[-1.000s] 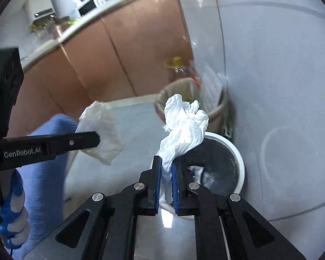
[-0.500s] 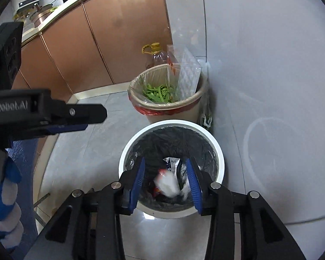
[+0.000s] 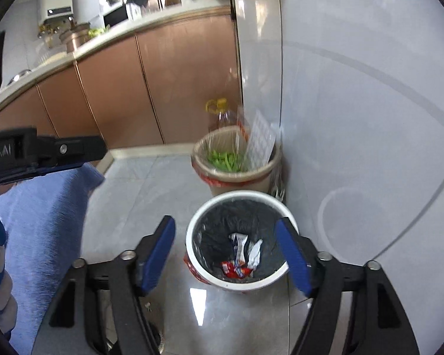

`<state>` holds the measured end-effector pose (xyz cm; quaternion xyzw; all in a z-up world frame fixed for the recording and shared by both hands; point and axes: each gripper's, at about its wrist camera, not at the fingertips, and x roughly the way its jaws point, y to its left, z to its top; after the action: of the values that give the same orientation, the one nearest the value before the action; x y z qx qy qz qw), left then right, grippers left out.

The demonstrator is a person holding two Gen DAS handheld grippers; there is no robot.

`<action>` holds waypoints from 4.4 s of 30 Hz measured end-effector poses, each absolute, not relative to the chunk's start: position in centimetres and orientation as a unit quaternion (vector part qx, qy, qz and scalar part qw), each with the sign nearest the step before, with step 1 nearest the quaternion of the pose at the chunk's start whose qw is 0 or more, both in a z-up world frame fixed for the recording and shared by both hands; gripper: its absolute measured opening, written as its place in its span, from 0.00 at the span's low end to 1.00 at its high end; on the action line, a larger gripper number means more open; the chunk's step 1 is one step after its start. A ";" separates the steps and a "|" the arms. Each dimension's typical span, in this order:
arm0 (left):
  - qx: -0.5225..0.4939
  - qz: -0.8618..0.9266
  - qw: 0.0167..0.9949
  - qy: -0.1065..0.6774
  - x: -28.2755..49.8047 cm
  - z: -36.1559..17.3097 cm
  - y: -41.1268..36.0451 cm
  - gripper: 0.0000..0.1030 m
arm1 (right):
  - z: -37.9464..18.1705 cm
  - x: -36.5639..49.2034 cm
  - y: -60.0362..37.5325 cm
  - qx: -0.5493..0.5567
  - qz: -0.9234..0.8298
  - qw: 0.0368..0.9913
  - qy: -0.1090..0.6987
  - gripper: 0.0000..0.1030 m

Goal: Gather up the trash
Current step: 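Move both tools back over the table, then grasp clear plastic wrappers with the left tool while the right grasps another wrapper, then carry the plastic wrappers to the white bin and open both tools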

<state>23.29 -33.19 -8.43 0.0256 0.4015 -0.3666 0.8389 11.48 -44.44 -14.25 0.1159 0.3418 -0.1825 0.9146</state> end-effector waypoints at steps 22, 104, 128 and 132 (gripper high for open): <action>-0.007 -0.273 0.933 0.233 10.2 5.2 -10.2 0.45 | 5.4 -2.9 -31.5 0.062 -0.121 0.985 0.104 1.00; 0.012 -0.179 0.867 0.465 20.0 -14.5 20.1 0.16 | -18.4 14.3 6.2 0.020 0.374 0.795 0.477 0.06; -0.022 -0.144 0.919 0.366 11.3 -2.4 18.5 0.14 | -8.9 6.6 -4.2 0.048 0.346 0.866 0.357 0.03; -0.011 -0.162 0.922 0.352 10.2 -0.5 15.6 0.14 | -7.2 5.7 -7.4 0.065 0.323 0.884 0.331 0.03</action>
<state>10.21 15.60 -0.46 -0.0112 0.3521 -0.1619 0.9218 5.74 -7.37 -7.22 0.0647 0.3314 0.3234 0.8840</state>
